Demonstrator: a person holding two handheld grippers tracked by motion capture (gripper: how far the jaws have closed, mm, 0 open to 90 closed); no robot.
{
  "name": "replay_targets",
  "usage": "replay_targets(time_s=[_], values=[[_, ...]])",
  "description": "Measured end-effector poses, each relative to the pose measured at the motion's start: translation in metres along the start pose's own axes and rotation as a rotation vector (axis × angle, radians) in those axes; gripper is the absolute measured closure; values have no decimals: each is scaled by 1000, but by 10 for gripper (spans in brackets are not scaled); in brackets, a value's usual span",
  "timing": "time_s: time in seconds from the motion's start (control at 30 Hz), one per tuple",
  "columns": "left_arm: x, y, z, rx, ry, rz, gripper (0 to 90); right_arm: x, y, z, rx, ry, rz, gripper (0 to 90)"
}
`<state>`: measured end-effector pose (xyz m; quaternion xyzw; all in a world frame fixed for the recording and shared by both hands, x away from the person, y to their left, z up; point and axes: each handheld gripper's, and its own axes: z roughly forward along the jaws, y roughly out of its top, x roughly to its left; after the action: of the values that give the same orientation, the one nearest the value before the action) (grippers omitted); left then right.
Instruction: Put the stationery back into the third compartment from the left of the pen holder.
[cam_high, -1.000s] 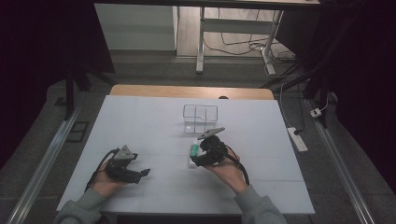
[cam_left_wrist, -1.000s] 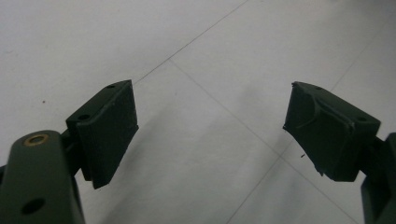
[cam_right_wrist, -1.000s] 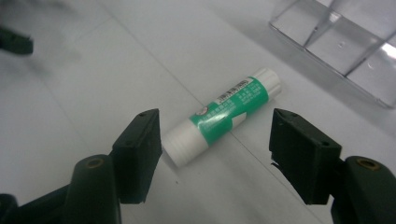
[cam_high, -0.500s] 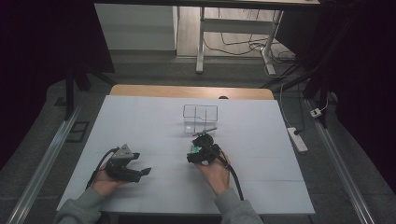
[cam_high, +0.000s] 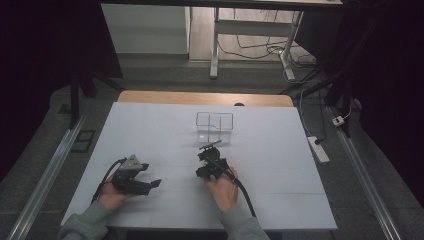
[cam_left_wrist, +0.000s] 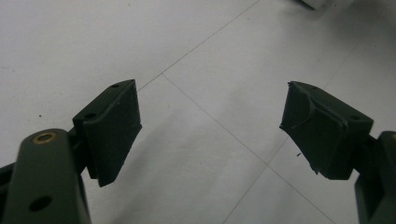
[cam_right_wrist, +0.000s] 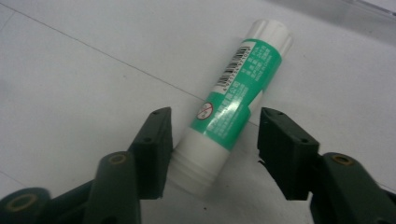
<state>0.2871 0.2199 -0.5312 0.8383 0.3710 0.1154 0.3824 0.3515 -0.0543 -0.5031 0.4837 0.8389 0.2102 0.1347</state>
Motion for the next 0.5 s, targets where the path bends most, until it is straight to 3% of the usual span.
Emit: replay_targets(time_s=[0.17,0.33,0.5], values=[[0,0,0,1,0,1,191,6,-1,7,31,-10,4,625],[0,-1,1,6,1,3,191,5,-2,6,24,-27,0,643],[0,0,2,7,7,17,189,-7,-4,-3,-21,33,-4,645]])
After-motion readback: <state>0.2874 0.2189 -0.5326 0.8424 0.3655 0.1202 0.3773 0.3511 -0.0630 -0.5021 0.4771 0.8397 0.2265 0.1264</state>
